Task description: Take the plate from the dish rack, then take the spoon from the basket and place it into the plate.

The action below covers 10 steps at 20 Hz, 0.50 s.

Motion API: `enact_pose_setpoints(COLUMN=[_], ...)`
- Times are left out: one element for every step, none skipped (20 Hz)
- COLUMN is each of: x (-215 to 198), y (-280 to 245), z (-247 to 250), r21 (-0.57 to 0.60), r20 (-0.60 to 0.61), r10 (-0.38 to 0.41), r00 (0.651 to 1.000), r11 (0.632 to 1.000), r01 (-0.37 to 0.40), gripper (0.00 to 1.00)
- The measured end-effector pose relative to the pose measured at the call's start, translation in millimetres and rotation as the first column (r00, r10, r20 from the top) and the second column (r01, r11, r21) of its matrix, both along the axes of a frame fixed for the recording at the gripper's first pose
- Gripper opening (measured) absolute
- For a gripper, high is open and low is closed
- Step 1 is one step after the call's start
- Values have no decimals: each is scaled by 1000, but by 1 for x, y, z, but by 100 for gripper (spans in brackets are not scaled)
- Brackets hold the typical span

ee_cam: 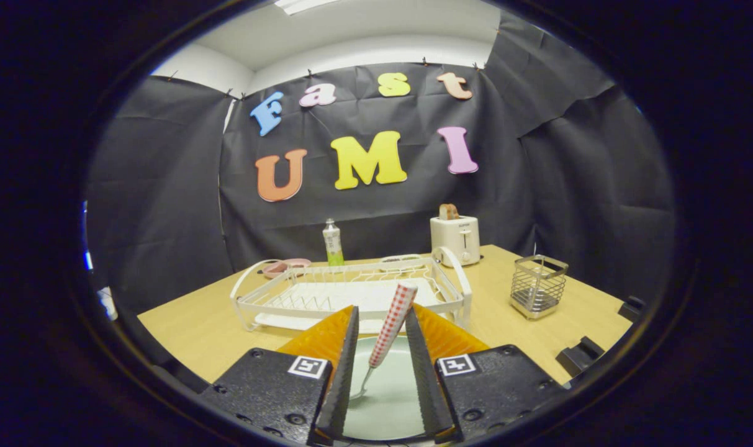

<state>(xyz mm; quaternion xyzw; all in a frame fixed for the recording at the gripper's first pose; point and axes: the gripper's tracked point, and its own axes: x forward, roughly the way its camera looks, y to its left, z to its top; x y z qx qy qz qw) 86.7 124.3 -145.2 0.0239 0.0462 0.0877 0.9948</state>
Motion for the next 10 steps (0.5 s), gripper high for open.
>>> enact_pose_setpoints(x=[-1, -2, -5, -10, -14, -18, -24, -31, -35, -39], y=[-5, -8, -6, -8, -12, -17, -19, -19, -22, -28], z=[2, 2, 1, 2, 9, 21, 32, 39, 46, 50], r21=[-12, -29, -48, -71, -84, -88, -92, -105, -120, -129], r20=[1, -8, -29, -39, -29, -9, 13, 31, 37, 39], r10=[-5, -7, 11, 0, -15, -17, -23, -28, -44, -64], r00=[1000, 1000, 1000, 999, 999, 1000, 1000, 999, 998, 997], r11=[1000, 1000, 999, 997, 996, 996, 995, 994, 992, 989], r01=[5, 6, -12, -3, 12, 16, 24, 31, 48, 68], gripper=[54, 64, 74, 84, 94, 100, 100, 100, 100, 100])
